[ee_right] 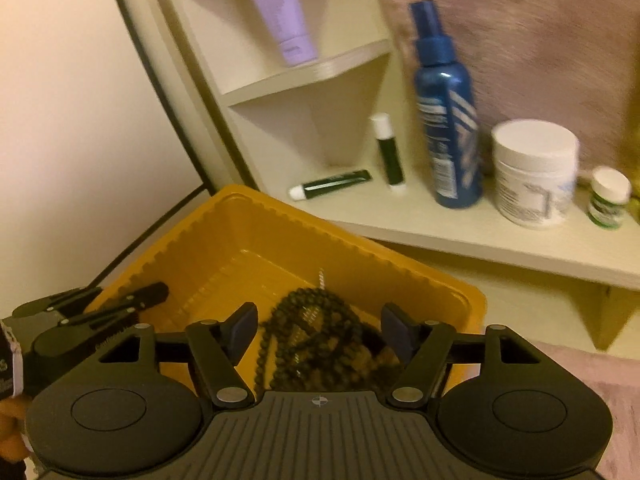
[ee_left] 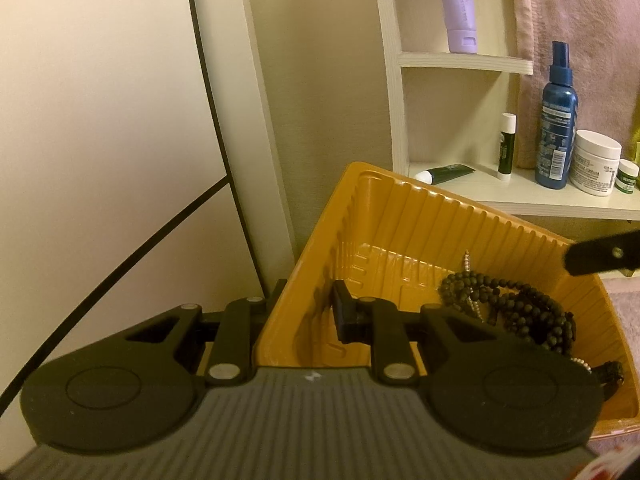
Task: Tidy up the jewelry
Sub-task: 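Lower the bead necklace into the orange tray and open the right tool, then set the orange tray down on the towel with the left tool while withdrawing the right tool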
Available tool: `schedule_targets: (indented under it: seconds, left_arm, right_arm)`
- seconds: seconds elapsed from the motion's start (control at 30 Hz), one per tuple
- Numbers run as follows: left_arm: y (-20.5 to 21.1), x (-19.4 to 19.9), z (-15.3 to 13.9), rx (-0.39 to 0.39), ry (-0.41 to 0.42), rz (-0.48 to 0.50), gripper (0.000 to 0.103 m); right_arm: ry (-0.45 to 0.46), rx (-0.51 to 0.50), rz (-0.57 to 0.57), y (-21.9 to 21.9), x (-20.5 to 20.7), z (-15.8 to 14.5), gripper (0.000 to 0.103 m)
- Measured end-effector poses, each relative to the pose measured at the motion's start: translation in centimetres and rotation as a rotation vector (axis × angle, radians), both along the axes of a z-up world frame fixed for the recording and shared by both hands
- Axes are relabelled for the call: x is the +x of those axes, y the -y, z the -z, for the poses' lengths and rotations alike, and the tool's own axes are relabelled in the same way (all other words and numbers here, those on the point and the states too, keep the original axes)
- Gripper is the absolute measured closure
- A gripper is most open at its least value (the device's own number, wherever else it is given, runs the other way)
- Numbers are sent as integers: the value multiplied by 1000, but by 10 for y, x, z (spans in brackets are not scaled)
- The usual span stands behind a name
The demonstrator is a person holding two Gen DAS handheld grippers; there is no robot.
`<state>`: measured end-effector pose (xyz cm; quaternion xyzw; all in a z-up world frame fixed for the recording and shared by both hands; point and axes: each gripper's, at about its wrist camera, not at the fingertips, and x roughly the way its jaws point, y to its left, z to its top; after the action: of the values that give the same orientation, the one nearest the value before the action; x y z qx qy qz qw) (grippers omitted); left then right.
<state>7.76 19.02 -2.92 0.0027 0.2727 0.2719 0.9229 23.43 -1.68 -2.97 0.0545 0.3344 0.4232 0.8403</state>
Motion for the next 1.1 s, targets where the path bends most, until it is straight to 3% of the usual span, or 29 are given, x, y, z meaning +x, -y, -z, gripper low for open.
schedule_targets:
  seconds: [0.13,0.5,0.67,0.8,0.9,1.1]
  left_arm:
    - [-5,2,5,-21,1,-12,81]
    - [-43,3,42,-225,14,-55,76]
    - [-54,2,51,-310,33,-59,61]
    - [-57,4,37,-291,62,-61,41]
    - [-59,-7,23,-255,80,-73,41]
    - [-27,-28,-24,-102,63,-46,41]
  right_arm:
    - [-3,4,42,22,-9,6,31]
    - [-33,-17,210,87,-44,24,29]
    - [-43,-20,263,111,-59,25,27]
    - [-39,-21,300,126,-72,24,26]
    - [-38,-18,323,138,-83,23,25]
    - [-11,-57,367,156,-108,12,25]
